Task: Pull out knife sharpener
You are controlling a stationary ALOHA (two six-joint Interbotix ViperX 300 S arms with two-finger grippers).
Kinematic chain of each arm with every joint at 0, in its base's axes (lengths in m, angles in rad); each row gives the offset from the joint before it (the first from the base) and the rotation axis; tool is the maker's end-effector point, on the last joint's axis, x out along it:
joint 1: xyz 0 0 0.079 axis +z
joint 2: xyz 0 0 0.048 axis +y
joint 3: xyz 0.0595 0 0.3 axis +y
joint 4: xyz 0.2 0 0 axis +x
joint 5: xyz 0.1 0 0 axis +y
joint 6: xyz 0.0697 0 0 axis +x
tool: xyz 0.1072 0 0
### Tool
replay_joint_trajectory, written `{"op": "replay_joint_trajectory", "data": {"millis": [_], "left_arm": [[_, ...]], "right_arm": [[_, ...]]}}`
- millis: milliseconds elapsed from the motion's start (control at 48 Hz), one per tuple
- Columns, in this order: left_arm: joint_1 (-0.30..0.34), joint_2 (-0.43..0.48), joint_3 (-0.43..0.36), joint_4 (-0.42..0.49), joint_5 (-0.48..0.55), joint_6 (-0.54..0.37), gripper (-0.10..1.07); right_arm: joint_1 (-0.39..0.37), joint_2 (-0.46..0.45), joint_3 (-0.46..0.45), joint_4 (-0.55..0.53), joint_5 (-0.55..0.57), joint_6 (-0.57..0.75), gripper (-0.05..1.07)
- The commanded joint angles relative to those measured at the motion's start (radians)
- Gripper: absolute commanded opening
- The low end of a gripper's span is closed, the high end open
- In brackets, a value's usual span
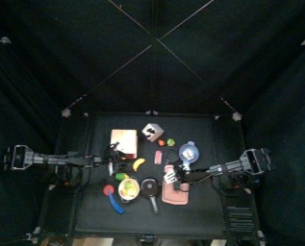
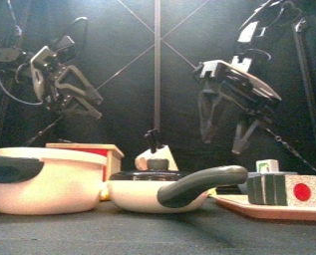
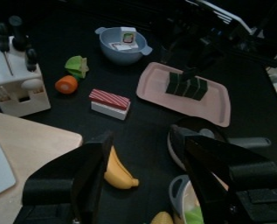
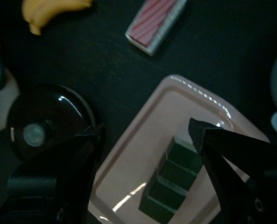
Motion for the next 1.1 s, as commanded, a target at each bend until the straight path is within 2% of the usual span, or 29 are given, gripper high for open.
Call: {"op": "replay_joint_trajectory", "data": {"millis": [0,125,333,500,792,875,1083], "left_arm": [[0.028,0.008,-0.06,-0.02,0.043,-0.002,0.91],[0.046,0.031,-0.091,-0.051,0.046,0.005,0.91],[0.055,0.084,-0.124,-0.02,0.044,0.005,0.91],[0.066,0.12,-0.127,-0.002,0.031,0.008,0.92],[0.098,0.176,-0.129,0.005,-0.052,0.003,0.92],[0.1,0.179,-0.127,0.005,-0.055,0.005,0.92],[0.101,0.176,-0.121,0.018,-0.055,0.009,0.91]], "right_arm": [[-0.032,-0.055,-0.009,-0.055,-0.026,-0.011,1.03],[-0.078,-0.081,-0.012,-0.161,-0.029,-0.041,1.03],[-0.158,-0.1,-0.012,-0.457,-0.072,-0.109,1.03],[-0.229,-0.074,-0.023,-0.62,-0.121,-0.115,1.03],[-0.336,0.037,-0.055,-0.925,-0.245,-0.114,1.03],[-0.359,0.064,-0.089,-0.969,-0.295,-0.104,1.03],[-0.394,0.126,-0.163,-0.971,-0.339,-0.117,1.03]]}}
